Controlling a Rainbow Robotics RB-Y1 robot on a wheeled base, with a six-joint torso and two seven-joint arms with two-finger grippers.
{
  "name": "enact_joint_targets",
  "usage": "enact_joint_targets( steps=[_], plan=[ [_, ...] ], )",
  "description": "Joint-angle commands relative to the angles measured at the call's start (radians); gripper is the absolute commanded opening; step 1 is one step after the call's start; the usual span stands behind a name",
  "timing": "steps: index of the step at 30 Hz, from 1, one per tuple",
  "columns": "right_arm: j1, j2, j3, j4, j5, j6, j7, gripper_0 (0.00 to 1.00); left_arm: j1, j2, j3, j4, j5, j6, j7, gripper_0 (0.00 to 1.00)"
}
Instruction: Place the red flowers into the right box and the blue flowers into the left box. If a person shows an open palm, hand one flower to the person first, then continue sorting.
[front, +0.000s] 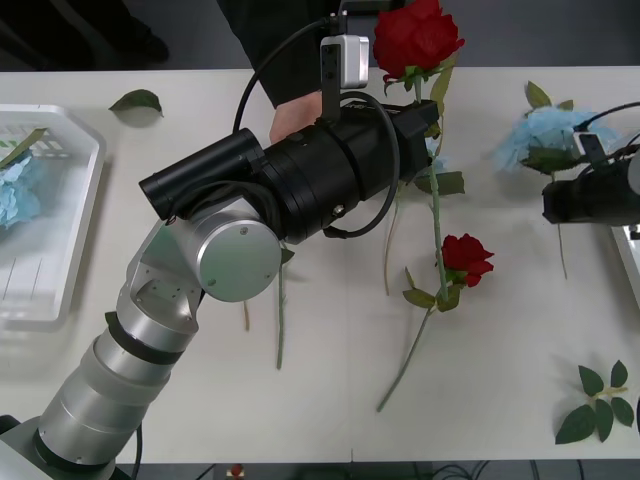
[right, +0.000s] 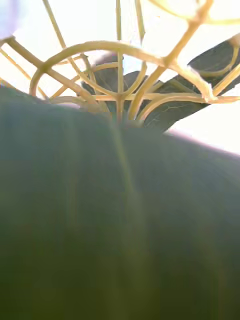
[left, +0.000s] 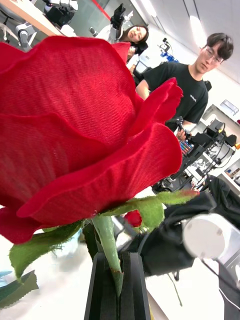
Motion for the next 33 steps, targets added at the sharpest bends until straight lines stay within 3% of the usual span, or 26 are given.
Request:
enact_joint_targets(
  steps=[1, 6, 14, 24, 33],
  plan=[
    [-0.024, -0.024, -0.084, -0.085, -0.075, -0.003, 0.169, 0.00, -0.015, -0.003, 0.005, -0.019, 0.009, -0.012, -0.037, 0.00],
    [-0.022, 0.003, -0.156, -0.169, -0.210, -0.036, 0.330, 0.00, -0.015, -0.003, 0.005, -0.019, 0.015, -0.012, -0.039, 0.00],
    [-0.024, 0.091, -0.163, -0.294, -0.447, -0.253, 0.576, 0.00, -0.015, -0.001, 0.003, -0.019, 0.015, -0.012, -0.040, 0.00],
    [-0.035, 0.132, 0.015, -0.369, -0.777, -0.620, 0.847, 0.00, -0.014, -0.001, 0.005, -0.019, 0.016, -0.012, -0.042, 0.00],
    [-0.076, 0.137, 0.107, -0.378, -0.956, -0.743, 0.857, 0.00, -0.012, 0.002, 0.005, -0.019, 0.016, -0.012, -0.043, 0.00]
  ],
)
